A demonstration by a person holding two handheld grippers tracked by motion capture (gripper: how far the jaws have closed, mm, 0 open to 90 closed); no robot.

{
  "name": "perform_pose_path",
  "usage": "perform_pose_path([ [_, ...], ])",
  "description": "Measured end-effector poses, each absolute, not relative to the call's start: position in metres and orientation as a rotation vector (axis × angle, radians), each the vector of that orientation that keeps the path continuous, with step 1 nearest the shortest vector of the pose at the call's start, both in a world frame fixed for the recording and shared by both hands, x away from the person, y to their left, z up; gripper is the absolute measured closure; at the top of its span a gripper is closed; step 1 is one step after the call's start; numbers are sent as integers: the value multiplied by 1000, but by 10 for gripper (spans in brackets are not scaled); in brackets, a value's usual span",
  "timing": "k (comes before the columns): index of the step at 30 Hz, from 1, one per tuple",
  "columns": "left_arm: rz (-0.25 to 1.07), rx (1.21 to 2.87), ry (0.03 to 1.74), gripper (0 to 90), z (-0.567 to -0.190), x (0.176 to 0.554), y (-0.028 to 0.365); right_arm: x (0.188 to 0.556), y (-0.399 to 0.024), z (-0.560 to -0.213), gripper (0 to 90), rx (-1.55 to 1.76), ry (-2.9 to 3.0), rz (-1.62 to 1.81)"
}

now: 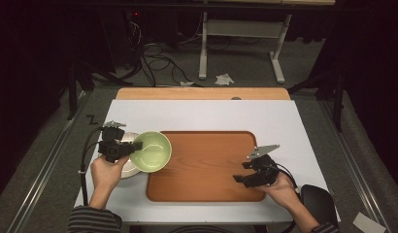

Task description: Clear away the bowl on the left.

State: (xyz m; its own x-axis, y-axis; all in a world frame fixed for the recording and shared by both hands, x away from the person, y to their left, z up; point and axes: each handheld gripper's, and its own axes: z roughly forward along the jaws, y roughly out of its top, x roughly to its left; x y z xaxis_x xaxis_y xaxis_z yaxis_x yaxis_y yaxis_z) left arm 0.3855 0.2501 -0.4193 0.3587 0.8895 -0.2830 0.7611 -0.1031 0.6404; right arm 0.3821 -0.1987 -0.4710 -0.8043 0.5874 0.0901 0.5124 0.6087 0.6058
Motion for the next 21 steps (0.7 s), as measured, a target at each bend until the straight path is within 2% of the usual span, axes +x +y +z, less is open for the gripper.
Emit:
perform_pose_path([
  [21, 200, 1923, 1378, 830, -413, 387, 231, 382, -200, -470, 378, 934, 2709, 971],
])
